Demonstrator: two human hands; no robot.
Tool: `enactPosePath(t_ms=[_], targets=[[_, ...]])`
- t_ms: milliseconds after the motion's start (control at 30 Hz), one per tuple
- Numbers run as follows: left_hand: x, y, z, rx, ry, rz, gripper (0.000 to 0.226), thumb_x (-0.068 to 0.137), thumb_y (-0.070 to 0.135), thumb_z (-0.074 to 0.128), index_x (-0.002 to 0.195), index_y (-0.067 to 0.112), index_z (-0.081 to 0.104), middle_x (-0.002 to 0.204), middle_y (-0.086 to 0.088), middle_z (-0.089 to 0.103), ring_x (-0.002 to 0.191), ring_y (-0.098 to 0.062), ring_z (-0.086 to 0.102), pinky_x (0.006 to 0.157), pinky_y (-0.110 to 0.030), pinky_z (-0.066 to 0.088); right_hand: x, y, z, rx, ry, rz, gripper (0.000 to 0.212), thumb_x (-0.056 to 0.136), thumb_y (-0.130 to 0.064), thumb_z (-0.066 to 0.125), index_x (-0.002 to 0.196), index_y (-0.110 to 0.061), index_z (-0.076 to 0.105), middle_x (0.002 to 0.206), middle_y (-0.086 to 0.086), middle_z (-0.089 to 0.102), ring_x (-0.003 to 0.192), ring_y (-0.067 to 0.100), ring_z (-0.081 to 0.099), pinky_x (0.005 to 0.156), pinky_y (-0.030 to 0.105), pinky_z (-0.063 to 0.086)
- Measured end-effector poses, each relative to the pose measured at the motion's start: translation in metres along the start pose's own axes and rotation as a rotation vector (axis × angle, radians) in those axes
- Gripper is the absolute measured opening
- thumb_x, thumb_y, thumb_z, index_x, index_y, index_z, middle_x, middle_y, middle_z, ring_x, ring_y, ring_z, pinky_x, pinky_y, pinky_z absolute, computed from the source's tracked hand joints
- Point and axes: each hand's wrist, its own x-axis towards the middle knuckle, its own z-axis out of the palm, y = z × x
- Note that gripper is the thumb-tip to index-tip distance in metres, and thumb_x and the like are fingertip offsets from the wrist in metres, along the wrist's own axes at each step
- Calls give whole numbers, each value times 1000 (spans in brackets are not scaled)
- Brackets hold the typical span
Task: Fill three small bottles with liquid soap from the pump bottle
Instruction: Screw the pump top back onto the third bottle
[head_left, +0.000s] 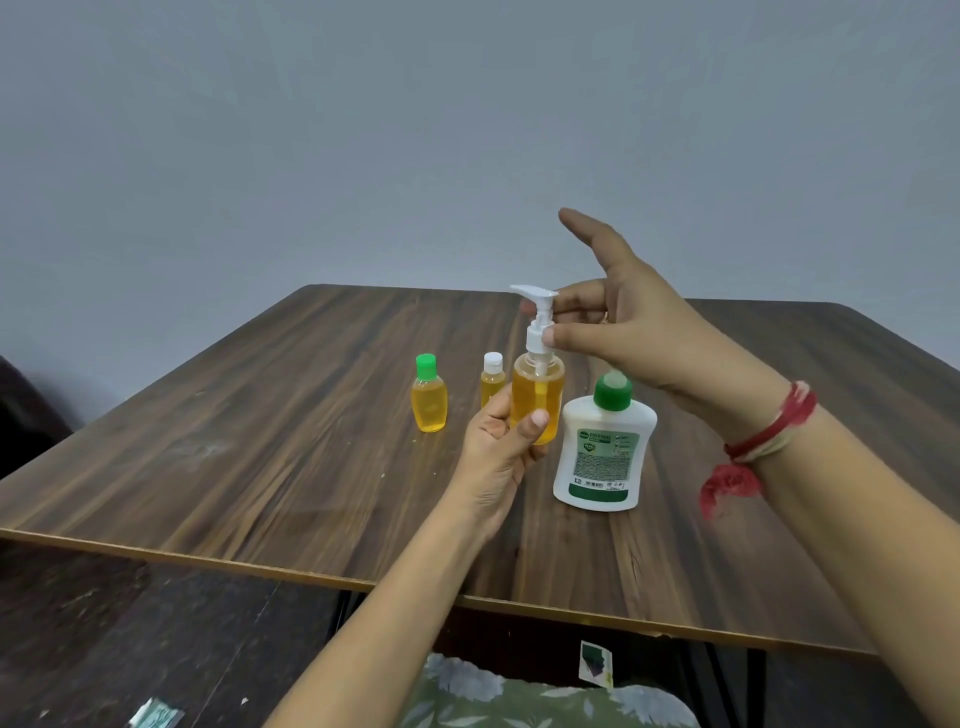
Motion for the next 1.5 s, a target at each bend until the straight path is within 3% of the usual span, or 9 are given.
enactPosePath(t_ms=[200, 400, 533, 700, 900, 1067, 1233, 1367, 1500], targets=[[-1, 2, 2, 16, -5, 0, 68, 54, 56, 85, 107, 20, 62, 73, 16, 60, 66, 0, 53, 62, -18, 43, 3, 1, 6, -148, 142, 1, 107, 62, -21, 87, 146, -32, 21, 73, -7, 61, 60, -4, 58, 72, 14, 48], [0, 5, 0, -6, -1, 10, 64, 54, 54, 86, 103, 20, 63, 73, 12, 57, 65, -3, 50, 62, -19, 42, -2, 7, 4, 85, 39, 85, 112, 73, -12, 79, 151, -34, 0, 108, 0, 68, 102, 9, 66, 96, 26, 49], [0, 6, 1, -13, -7, 18, 61, 54, 54, 86, 101, 21, 65, 72, 11, 56, 64, -4, 50, 61, -19, 42, -3, 6, 3, 130, -2, 58, 97, 79, 1, 71, 150, -32, 14, 91, 3, 73, 91, 10, 69, 90, 22, 51], [-1, 8, 5, -5, -7, 20, 62, 52, 56, 86, 101, 24, 67, 74, 12, 59, 67, -3, 52, 62, -19, 42, 0, 6, 13, -55, 145, 22, 107, 62, -18, 86, 146, -29, 22, 74, -1, 55, 63, 0, 54, 67, 7, 46], [-1, 11, 3, 12, -7, 22, 64, 54, 56, 85, 103, 20, 63, 73, 13, 59, 66, -3, 51, 62, -20, 42, -7, 7, 7, 192, 30, 90, 109, 73, -10, 77, 150, -33, 4, 116, 2, 67, 107, 12, 64, 93, 22, 50], [-3, 10, 5, 1, -7, 30, 62, 55, 55, 85, 101, 19, 64, 72, 12, 58, 65, -3, 51, 61, -19, 43, -11, 6, 6, 244, 4, 47, 85, 80, 3, 68, 147, -27, 25, 101, 8, 73, 95, 17, 70, 87, 23, 53], [-5, 8, 6, 0, -2, 21, 63, 54, 56, 85, 101, 20, 65, 75, 11, 61, 68, -3, 54, 63, -19, 44, -6, 6, 13, -26, 155, 38, 85, 66, -15, 85, 136, -26, 38, 75, -2, 67, 66, 4, 62, 72, 21, 54], [-6, 8, 6, 28, 9, 20, 62, 54, 57, 85, 103, 24, 67, 79, 9, 63, 72, -6, 54, 67, -24, 42, -6, 11, 20, -172, 102, 41, 97, 64, -29, 85, 143, -29, 28, 81, -8, 59, 75, 3, 56, 72, 16, 44], [-5, 10, 2, 17, 7, 42, 54, 56, 56, 84, 97, 25, 69, 74, 7, 56, 66, -7, 47, 64, -25, 38, -12, 12, 11, 95, 53, 23, 90, 74, -8, 78, 146, -28, 28, 92, 0, 73, 89, 11, 67, 90, 25, 52]])
